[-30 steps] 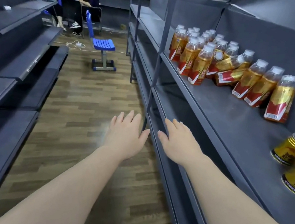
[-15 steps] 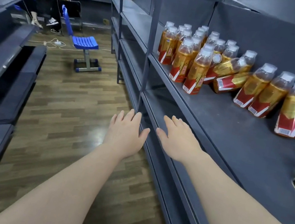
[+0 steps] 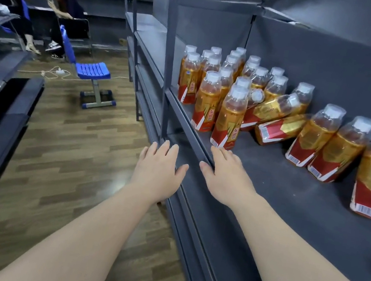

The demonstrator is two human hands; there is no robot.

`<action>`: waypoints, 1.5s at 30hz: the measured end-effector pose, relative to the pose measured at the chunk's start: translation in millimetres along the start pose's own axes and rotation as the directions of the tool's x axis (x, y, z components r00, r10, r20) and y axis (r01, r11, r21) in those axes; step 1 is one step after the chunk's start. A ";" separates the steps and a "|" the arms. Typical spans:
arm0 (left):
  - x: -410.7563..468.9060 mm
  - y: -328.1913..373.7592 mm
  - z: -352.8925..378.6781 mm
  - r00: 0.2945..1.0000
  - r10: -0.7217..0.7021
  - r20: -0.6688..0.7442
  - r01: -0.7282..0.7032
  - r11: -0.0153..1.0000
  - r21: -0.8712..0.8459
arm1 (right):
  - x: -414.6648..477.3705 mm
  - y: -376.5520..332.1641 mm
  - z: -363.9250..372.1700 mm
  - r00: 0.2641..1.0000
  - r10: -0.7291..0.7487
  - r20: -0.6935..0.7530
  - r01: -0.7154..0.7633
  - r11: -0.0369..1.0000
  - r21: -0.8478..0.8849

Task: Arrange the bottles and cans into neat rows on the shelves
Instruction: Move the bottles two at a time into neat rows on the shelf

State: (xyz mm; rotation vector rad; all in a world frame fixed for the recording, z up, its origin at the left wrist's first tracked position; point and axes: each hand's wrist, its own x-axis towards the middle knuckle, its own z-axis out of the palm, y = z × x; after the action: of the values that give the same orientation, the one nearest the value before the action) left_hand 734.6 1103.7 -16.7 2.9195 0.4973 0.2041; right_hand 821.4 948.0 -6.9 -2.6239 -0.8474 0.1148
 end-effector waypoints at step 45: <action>252.3 4.5 36.5 0.999 0.025 -0.037 -0.044 0.683 -0.729 | 138.9 28.9 8.0 0.767 0.578 -0.277 -0.234 0.655 0.719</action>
State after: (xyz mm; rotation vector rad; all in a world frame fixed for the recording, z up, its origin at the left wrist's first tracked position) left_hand 977.8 1179.6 -24.8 2.1282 0.2661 0.3495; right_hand 948.9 1009.4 -19.9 -1.9647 0.0345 -0.1173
